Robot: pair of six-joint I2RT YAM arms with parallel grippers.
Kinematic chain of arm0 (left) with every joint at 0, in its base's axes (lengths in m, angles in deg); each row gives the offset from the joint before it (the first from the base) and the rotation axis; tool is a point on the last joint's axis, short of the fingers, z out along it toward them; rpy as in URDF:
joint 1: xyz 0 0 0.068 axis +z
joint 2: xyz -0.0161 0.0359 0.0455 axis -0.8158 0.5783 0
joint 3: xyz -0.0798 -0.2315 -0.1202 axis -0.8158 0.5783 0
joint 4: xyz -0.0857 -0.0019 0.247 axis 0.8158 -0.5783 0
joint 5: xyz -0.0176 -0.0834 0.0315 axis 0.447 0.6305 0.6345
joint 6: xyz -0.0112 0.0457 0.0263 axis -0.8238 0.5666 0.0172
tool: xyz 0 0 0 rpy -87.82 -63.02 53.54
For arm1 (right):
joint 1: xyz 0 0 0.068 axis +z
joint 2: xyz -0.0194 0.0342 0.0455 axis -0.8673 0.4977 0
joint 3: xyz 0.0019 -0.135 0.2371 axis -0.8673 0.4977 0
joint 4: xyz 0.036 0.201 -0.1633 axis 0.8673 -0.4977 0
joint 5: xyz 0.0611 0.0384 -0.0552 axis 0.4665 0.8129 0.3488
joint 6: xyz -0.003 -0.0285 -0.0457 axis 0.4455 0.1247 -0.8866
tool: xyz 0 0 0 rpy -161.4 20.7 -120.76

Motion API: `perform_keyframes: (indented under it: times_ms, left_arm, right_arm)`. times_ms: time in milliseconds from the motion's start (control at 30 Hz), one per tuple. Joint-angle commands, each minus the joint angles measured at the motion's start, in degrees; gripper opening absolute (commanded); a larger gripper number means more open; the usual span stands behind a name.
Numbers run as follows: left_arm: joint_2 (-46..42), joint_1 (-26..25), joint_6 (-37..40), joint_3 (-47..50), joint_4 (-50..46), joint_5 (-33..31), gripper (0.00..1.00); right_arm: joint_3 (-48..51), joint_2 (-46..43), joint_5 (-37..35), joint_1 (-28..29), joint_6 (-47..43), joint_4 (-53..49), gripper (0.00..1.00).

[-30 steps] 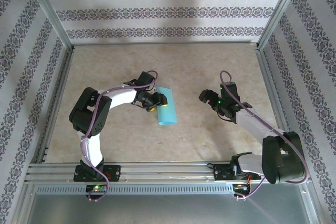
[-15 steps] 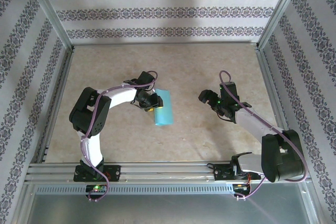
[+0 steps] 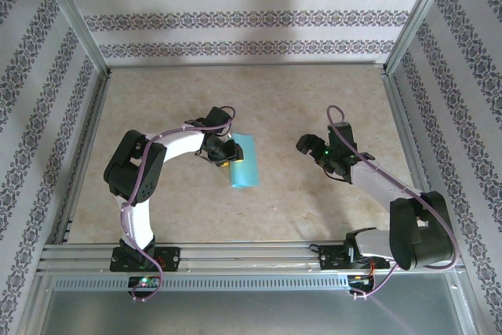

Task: Fold a paper plane with a square sheet of paper (pick it up from the middle)
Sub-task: First fold the square sheet of paper in half at the center of the table, then hold the square sheet of paper at the center of the table.

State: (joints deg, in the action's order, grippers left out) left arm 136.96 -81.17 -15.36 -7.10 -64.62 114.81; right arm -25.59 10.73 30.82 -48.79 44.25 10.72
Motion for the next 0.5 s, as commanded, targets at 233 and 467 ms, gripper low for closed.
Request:
perform_keyframes:
  times_ms: [233,467]
  left_arm:
    - [6.39,0.17,-0.55,0.03,-2.22,-1.33,0.43]
    - [8.64,-0.65,-0.29,-0.28,-3.03,-2.09,0.44]
  right_arm:
    - [-0.9,1.83,1.14,0.34,0.47,1.26,0.89]
    - [-0.9,2.35,1.28,0.7,0.21,1.51,0.9]
